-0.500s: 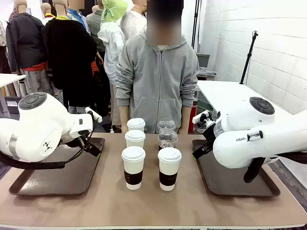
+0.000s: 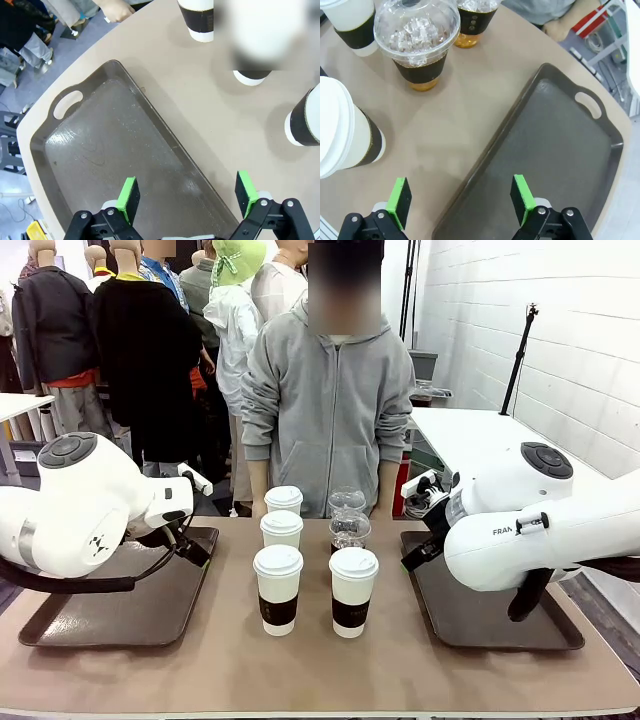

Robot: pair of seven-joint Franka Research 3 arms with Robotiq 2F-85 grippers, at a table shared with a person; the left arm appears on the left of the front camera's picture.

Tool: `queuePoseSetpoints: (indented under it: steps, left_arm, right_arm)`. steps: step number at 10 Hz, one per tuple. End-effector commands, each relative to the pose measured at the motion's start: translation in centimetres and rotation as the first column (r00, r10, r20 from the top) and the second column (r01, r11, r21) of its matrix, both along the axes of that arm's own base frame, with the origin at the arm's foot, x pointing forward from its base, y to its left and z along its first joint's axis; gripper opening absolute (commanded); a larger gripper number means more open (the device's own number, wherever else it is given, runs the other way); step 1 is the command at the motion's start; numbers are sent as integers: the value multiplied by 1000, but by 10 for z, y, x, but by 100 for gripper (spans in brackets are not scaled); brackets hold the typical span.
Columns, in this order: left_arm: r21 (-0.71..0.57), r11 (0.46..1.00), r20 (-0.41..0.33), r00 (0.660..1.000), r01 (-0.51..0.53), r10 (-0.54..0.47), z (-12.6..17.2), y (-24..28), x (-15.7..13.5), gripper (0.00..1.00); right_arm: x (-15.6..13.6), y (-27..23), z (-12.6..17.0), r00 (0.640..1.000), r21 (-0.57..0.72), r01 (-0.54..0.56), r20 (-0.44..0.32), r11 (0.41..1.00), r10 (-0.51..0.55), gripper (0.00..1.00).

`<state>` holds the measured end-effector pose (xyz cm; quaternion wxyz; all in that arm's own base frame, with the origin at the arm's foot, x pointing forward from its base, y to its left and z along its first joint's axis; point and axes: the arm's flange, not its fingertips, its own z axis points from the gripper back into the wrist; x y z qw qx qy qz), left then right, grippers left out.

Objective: Distribute the coffee onto the tray.
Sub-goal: Pick up one iced Americano and place it on the right Handle tray.

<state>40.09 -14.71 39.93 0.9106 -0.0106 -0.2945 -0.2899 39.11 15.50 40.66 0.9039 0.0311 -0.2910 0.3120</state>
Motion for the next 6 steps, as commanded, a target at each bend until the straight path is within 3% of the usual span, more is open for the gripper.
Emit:
queuePoseSetpoints:
  steps: [1,6]
  left_arm:
    - [-2,1000,5,1000,0,0,0,0,0,100]
    - [0,1000,0,1000,0,0,0,0,0,100]
  right_arm:
    - [1,0,-1,1000,0,0,2,1000,0,100]
    - [0,0,0,1000,0,0,0,1000,0,100]
